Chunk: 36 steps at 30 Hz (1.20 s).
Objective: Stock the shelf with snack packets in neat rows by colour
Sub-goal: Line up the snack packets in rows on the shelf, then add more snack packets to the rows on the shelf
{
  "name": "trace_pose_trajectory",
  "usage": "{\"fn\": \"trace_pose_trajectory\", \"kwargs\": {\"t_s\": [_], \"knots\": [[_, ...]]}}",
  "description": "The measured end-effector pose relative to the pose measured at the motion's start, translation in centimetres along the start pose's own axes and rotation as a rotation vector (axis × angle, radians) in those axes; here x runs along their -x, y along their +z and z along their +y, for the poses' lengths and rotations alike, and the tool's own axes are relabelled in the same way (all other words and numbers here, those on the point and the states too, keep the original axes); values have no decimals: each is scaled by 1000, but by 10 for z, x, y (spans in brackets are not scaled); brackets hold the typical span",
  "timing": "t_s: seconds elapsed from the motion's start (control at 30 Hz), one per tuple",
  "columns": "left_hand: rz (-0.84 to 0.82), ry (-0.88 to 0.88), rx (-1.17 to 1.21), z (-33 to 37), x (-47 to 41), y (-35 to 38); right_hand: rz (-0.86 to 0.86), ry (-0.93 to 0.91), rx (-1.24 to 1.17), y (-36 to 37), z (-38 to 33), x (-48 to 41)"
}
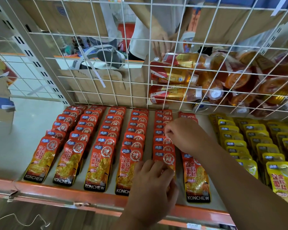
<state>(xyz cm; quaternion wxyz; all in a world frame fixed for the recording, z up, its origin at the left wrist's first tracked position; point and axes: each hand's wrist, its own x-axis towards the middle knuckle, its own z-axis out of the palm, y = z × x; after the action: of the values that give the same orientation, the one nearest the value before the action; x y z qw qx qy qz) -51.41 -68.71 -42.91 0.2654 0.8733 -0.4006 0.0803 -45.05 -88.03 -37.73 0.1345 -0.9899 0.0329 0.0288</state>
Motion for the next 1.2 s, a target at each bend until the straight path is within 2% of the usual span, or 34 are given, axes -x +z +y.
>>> {"fn": "trace_pose_trajectory", "kwargs": {"t_s": [0.3, 0.47, 0.7, 1.0, 1.2], "knots": [[-9, 2, -3, 0, 1, 0, 6, 28, 6, 2, -2, 3], [-3, -2, -5, -1, 0, 0, 124, 32, -2, -12, -2, 12], [13, 8, -8, 0, 0, 0, -67, 15, 84, -10, -17, 26], [15, 8, 0, 1, 0, -2, -200, 76, 106, -12, -27, 26], [21, 11, 1, 1, -1, -2, -60, 63, 137, -4, -24, 32]]}}
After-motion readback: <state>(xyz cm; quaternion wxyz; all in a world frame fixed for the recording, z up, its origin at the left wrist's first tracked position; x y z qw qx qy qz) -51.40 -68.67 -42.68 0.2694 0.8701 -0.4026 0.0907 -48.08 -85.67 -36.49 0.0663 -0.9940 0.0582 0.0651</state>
